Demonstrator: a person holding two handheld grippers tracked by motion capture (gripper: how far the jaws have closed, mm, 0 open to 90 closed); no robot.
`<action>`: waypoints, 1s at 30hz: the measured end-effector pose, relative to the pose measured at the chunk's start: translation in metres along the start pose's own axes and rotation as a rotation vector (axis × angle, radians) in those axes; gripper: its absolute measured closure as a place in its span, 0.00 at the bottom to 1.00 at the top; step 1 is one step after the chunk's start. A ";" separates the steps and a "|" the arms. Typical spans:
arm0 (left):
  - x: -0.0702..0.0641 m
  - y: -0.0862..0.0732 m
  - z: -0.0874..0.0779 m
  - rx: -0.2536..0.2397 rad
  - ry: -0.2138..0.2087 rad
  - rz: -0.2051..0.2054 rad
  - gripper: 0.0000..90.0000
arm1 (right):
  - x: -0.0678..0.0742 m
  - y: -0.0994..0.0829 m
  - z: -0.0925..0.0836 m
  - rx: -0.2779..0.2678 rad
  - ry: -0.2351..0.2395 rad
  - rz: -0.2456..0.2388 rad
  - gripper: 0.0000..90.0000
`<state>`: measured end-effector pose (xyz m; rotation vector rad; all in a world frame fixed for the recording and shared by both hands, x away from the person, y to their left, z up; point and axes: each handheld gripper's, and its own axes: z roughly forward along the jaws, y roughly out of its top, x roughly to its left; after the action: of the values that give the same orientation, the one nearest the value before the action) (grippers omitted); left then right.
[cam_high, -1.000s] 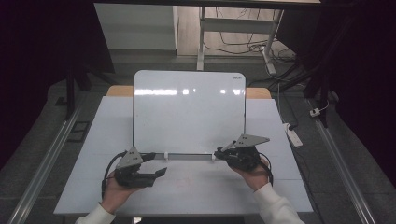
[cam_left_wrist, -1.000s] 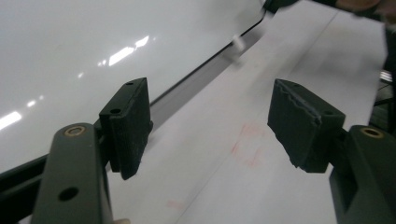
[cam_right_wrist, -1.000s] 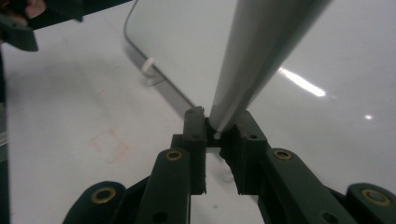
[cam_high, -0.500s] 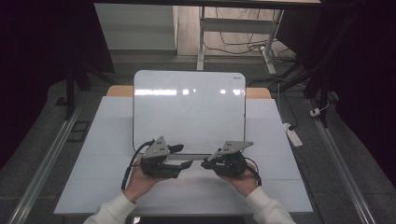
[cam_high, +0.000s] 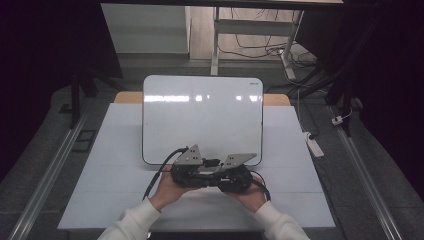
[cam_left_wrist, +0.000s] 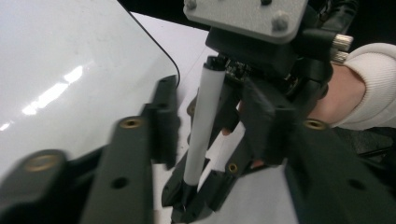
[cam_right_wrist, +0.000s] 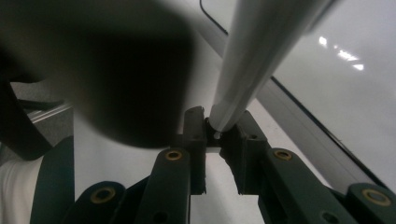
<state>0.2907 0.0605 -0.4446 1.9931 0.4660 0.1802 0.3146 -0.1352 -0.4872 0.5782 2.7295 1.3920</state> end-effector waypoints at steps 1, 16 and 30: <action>0.000 0.000 0.000 0.000 -0.003 0.002 0.74 | 0.000 0.000 0.001 0.005 0.005 -0.006 0.86; 0.009 -0.004 -0.009 -0.069 0.117 -0.058 0.90 | 0.024 -0.012 -0.018 -0.159 -0.263 0.004 0.67; 0.004 0.008 0.021 -0.115 0.163 -0.137 0.90 | 0.050 -0.015 -0.019 -0.283 -0.607 0.081 0.71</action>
<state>0.3032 0.0421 -0.4471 1.8343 0.6804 0.2790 0.2596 -0.1414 -0.4806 0.9144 2.0195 1.3084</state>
